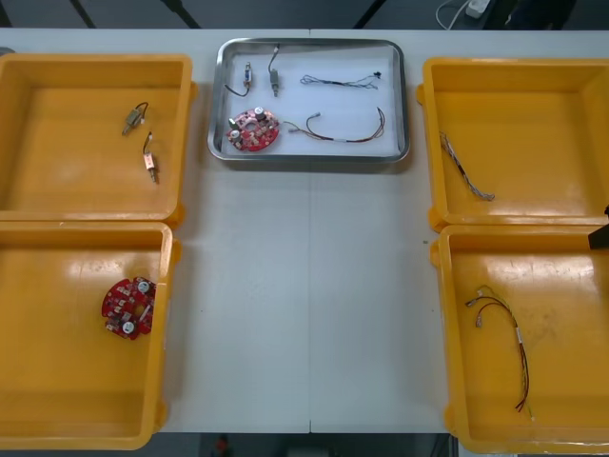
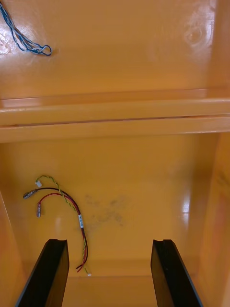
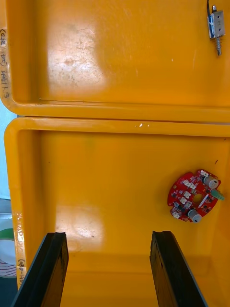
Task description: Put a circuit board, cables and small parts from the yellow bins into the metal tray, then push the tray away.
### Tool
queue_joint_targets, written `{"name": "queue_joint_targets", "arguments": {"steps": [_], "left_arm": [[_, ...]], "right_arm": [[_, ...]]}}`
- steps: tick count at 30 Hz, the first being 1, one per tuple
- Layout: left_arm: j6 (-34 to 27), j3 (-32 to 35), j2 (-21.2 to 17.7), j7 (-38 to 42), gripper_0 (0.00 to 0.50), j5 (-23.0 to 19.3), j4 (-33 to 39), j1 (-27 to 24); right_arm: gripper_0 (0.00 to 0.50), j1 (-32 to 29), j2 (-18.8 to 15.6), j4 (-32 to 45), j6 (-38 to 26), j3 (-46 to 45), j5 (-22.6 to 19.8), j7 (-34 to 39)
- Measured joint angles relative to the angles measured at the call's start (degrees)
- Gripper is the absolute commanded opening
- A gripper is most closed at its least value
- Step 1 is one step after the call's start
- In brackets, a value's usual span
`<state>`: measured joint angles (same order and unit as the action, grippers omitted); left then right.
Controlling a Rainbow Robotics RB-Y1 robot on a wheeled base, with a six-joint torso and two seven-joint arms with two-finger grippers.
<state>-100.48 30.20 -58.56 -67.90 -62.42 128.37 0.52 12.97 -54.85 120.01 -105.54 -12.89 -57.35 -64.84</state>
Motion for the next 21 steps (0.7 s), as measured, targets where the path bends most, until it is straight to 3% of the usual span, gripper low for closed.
{"name": "queue_joint_targets", "arguments": {"steps": [21], "left_arm": [[0.0, 0.0, 0.0, 0.0, 0.500, 0.0, 0.0, 0.0]], "right_arm": [[0.500, -0.1, 0.0, 0.0, 0.0, 0.0, 0.0, 0.0]]}}
